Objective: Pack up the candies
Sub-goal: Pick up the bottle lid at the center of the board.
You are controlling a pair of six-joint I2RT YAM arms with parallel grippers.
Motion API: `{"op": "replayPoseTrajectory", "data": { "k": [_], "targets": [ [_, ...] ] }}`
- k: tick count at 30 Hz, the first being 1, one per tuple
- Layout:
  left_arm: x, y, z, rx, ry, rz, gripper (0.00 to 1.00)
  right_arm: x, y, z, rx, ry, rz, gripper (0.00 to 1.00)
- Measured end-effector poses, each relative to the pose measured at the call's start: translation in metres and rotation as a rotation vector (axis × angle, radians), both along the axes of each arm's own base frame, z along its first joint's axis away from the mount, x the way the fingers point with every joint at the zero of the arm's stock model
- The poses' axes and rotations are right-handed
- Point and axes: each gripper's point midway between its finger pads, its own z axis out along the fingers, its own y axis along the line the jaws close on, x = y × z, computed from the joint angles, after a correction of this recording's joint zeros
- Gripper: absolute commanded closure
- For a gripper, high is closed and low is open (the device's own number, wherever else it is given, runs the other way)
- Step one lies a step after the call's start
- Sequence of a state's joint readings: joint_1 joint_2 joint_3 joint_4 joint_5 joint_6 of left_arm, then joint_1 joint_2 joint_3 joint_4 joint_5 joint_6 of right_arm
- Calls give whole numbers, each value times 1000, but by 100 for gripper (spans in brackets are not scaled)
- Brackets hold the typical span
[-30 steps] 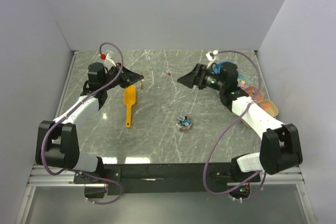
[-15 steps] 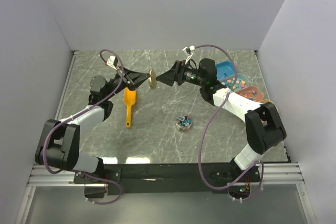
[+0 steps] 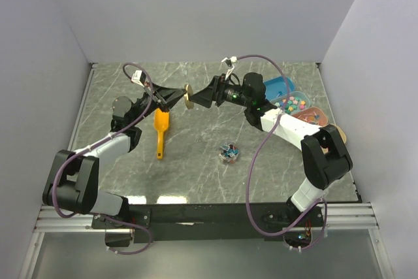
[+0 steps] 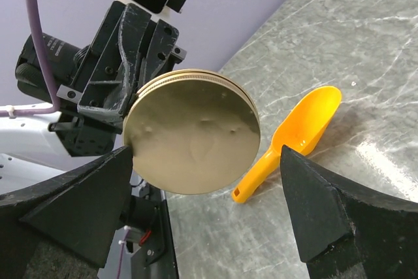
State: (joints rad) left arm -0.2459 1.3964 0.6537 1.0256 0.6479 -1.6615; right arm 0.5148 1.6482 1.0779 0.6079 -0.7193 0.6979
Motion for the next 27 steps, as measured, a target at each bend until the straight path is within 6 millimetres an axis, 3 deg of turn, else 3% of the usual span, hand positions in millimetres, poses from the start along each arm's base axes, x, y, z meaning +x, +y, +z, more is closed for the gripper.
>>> {"op": "replayPoseTrajectory", "data": {
  "k": [15,27],
  "targets": [
    [-5,-2,0,11,0,3,99,-10,6,10,32,-29,51,0],
    [-10,-6,0,22,5,-3,99,-9,7,6,16,-35,44,0]
  ]
}}
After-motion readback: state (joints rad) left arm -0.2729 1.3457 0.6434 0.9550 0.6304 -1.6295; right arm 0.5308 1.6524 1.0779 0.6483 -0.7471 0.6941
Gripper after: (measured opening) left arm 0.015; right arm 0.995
